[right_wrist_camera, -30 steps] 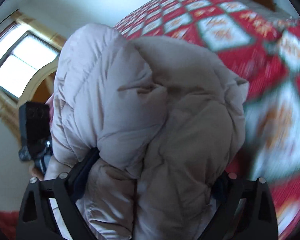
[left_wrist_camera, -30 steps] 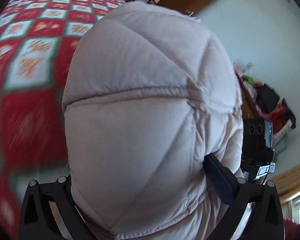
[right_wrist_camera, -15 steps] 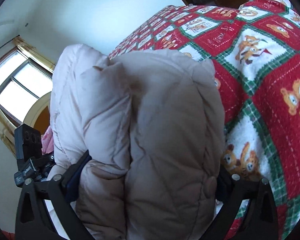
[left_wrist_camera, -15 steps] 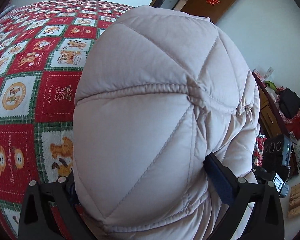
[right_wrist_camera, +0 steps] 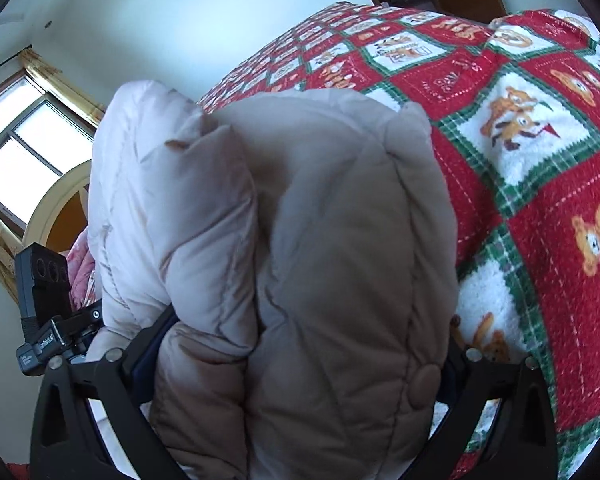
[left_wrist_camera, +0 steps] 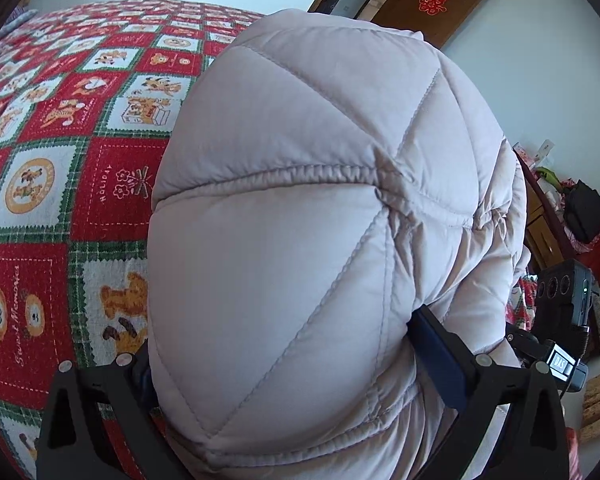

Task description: Fold large clothes

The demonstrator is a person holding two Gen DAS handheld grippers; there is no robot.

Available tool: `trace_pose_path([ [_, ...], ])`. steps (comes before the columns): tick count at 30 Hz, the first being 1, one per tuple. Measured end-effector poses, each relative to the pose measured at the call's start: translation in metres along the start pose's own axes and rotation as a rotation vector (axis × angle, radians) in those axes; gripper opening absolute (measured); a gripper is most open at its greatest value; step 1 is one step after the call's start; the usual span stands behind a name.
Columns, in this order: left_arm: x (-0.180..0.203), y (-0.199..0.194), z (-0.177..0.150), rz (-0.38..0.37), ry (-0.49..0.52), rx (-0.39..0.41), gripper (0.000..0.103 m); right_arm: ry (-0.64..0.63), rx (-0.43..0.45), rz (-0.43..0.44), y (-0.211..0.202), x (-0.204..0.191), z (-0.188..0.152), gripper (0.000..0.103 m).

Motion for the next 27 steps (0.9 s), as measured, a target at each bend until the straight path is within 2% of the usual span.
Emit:
trace_pose_path([
  [8, 0.0, -0.001, -0.01, -0.016, -0.01, -0.001, 0.102, -0.023, 0.002, -0.03, 0.001, -0.008, -0.003, 0.103],
  [27, 0.003, 0.0, -0.015, 0.013, -0.001, 0.019, 0.102, -0.037, 0.016, -0.036, -0.003, -0.012, -0.011, 0.103],
])
Point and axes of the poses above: each gripper's, at about its wrist camera, not at the fingertips, and y roughly the way its jaws point, x to its right, z to its top, the point moved 2 cm from there along y, roughly the way its jaws point, and after that the axes turned 11 degrees about -x, right-handed, at the moved point
